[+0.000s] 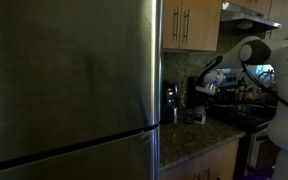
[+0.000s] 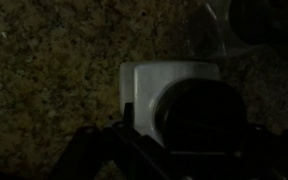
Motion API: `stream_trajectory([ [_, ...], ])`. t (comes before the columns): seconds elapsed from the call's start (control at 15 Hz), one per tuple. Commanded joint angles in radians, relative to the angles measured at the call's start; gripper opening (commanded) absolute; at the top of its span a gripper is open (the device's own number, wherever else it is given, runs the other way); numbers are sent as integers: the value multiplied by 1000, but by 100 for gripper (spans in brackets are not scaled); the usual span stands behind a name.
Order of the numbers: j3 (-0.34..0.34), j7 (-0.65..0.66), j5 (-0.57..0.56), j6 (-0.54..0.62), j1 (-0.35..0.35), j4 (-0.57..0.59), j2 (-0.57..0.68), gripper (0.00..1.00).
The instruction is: Slide the salt container near the edge of the countertop.
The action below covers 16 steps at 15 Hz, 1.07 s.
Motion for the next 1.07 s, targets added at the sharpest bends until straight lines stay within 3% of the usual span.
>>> stream_trajectory([
  [0.0, -30, -32, 17, 195, 40, -154, -59, 55],
  [0.07, -31, -35, 13, 237, 46, -177, -72, 55],
  [0.13, -34, -36, -2, 242, 52, -185, -81, 95],
  [0.4, -61, -2, -84, 238, 80, -217, -142, 100],
  [0.8, -104, 131, -330, 193, 106, -201, -286, 100],
  [1.0, -85, 149, -331, 184, 91, -198, -340, 100],
])
